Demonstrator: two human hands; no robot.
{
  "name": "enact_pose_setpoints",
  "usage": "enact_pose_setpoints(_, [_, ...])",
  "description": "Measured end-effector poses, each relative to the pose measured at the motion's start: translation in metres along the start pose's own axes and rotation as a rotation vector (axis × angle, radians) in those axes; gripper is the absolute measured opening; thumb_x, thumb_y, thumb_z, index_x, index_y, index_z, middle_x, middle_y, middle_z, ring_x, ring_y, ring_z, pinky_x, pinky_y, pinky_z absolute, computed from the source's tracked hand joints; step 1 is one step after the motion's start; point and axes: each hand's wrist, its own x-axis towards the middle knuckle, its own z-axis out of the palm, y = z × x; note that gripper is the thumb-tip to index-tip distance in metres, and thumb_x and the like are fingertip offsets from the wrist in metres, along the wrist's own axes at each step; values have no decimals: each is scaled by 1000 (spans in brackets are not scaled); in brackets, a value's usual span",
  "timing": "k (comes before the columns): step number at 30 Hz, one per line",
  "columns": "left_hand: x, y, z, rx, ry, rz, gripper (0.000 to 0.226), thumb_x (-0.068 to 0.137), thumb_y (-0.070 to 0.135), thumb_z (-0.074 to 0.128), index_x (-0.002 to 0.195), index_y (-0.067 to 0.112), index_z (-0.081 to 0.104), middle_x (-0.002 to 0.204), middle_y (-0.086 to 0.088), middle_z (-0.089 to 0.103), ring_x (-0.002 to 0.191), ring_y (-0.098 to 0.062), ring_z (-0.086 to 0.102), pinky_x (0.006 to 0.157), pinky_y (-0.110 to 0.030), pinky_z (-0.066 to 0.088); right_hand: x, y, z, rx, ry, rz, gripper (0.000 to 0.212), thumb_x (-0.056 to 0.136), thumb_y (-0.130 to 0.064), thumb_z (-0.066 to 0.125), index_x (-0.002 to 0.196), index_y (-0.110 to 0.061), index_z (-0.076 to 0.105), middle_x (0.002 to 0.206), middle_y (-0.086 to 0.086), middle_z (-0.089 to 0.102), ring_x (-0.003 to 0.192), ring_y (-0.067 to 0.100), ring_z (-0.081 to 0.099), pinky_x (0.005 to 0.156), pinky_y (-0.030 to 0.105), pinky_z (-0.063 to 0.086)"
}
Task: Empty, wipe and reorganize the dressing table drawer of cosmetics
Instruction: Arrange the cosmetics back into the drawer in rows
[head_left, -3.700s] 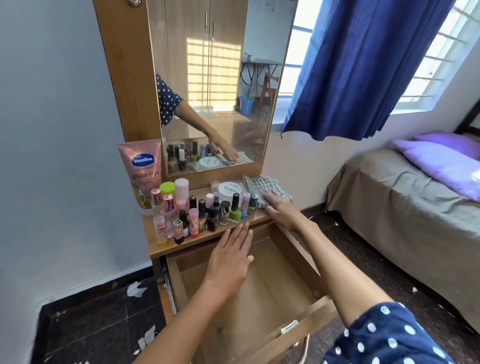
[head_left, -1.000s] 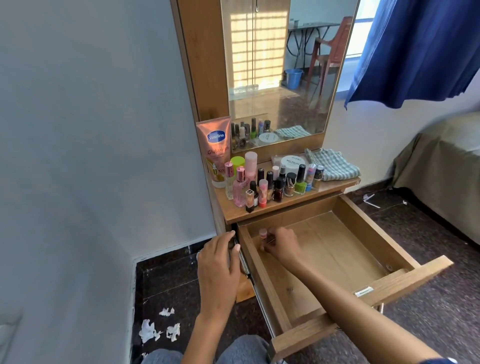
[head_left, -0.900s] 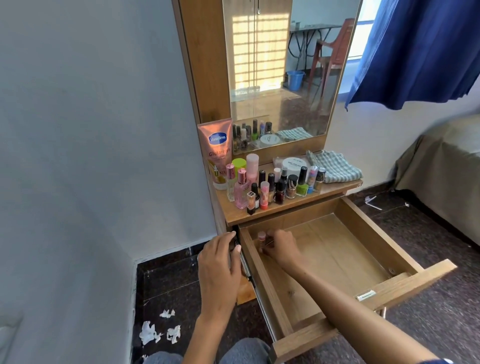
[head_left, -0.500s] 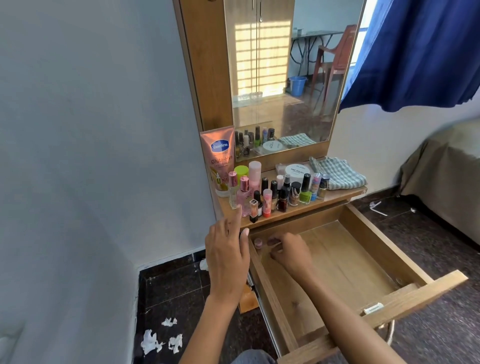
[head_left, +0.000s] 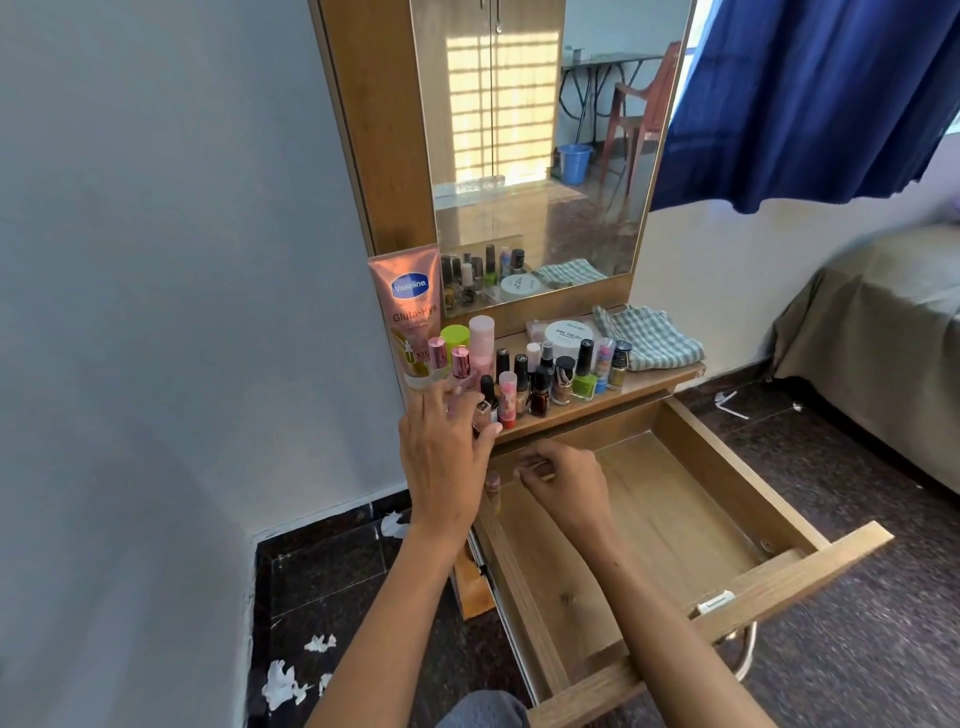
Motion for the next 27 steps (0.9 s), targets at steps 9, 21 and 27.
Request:
enact_pose_setpoints(9, [-13,6,-5,-132,4,83,25,77,17,77,99,15,64,81,1,65,78,-17,57,69,-25,33,0,-5,-4,307,20,-176,32,72,-23,83,101,-18,70,90,-13,69,75,-1,66,67,14,53])
enact_pose_setpoints(21, [-40,7,-5,-227,-123,40,30,85,19,69,116,18,65,104,5,66,101,-13,57,83,-23,36,3,9,-6,91,-151,-3,18,69,-31,83,83,-25,73,92,-7,62,79,6,55,68,30,50])
enact_pose_setpoints(27, [-51,-6,1,-123,-186,14,39,86,15,66,125,13,61,124,-1,62,118,-17,53,96,-34,39,4,17,-1,-51,-303,254,21,71,-27,83,86,-20,72,86,-5,66,83,12,60,72,29,49])
